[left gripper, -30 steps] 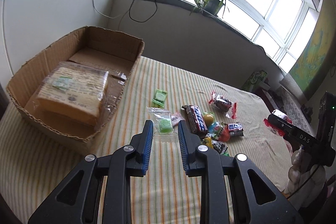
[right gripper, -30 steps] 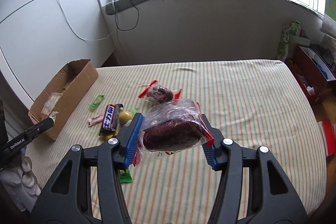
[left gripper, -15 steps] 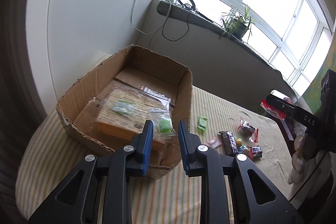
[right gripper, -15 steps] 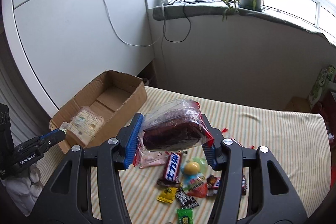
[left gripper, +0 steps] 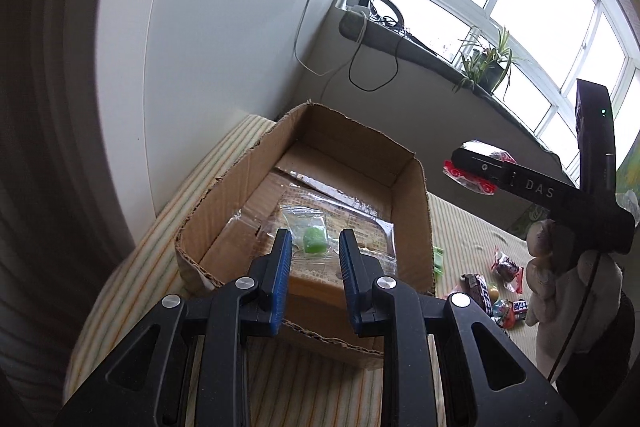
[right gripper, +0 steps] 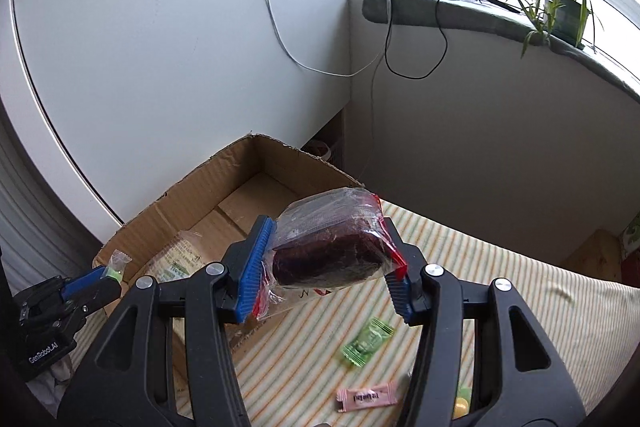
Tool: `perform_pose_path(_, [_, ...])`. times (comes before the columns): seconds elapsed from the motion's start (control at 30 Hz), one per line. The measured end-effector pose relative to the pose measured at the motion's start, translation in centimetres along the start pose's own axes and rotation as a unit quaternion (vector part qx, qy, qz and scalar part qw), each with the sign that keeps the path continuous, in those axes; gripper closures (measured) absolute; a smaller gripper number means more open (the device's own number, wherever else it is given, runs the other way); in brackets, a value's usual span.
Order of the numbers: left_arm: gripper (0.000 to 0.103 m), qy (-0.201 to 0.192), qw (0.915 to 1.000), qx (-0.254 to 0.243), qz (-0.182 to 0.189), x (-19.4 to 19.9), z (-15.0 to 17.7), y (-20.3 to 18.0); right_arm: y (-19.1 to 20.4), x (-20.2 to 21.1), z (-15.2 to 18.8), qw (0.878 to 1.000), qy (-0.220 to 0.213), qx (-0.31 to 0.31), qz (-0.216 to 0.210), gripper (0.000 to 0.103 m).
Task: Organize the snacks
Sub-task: 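Carry the cake bag with the right tool and drop it into the box, then withdraw the right tool from the box back over the snacks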
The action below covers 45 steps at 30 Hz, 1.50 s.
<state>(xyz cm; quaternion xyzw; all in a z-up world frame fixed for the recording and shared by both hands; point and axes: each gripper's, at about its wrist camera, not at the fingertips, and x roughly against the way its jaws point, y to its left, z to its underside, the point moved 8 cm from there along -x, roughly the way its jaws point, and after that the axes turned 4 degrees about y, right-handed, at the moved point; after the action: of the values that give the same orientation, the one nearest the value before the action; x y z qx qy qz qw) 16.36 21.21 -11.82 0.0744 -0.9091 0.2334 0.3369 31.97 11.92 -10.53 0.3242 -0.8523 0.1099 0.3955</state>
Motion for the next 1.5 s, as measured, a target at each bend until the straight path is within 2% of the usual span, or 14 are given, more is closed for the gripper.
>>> perform_pose_path(0.4, [0.080, 0.002, 0.9999, 0.010, -0.013, -0.5, -0.4, 1.7, 2.5, -4.6, -0.9, 0.999, 0.027, 0.023, -0.017, 0.047])
perform_pose_path(0.47, [0.080, 0.003, 0.9998, 0.012, -0.014, -0.5, -0.5, 1.8, 2.7, -4.7, -1.0, 0.999, 0.024, 0.024, -0.016, 0.043])
perform_pose_path(0.53, [0.079, 0.004, 0.9997, 0.017, -0.016, -0.5, -0.5, 1.8, 2.8, -4.6, -1.2, 0.999, 0.021, 0.028, -0.014, 0.034])
perform_pose_path(0.6, [0.079, 0.003, 0.9997, 0.022, -0.014, -0.4, -0.6, 1.9, 2.9, -4.5, -1.3, 0.999, 0.019, 0.031, -0.014, 0.033])
perform_pose_path(0.63, [0.078, 0.003, 0.9997, 0.021, -0.014, -0.5, -0.6, 1.9, 2.8, -4.4, -1.3, 0.999, 0.019, 0.032, -0.013, 0.032])
perform_pose_path(0.7, [0.068, 0.005, 0.9996, 0.024, -0.017, -0.4, -0.6, 1.8, 2.8, -4.2, -1.3, 0.999, 0.020, 0.032, -0.012, 0.032])
perform_pose_path(1.1, [0.068, -0.009, 0.9998, 0.016, -0.008, 0.9, -0.7, 0.1, 1.7, -0.7, -1.0, 1.000, 0.000, 0.022, -0.008, 0.032])
perform_pose_path(1.5, [0.068, -0.016, 0.9998, -0.003, 0.014, 2.4, 0.1, -3.2, -1.1, 5.2, 1.0, 1.000, -0.028, 0.000, 0.006, 0.032])
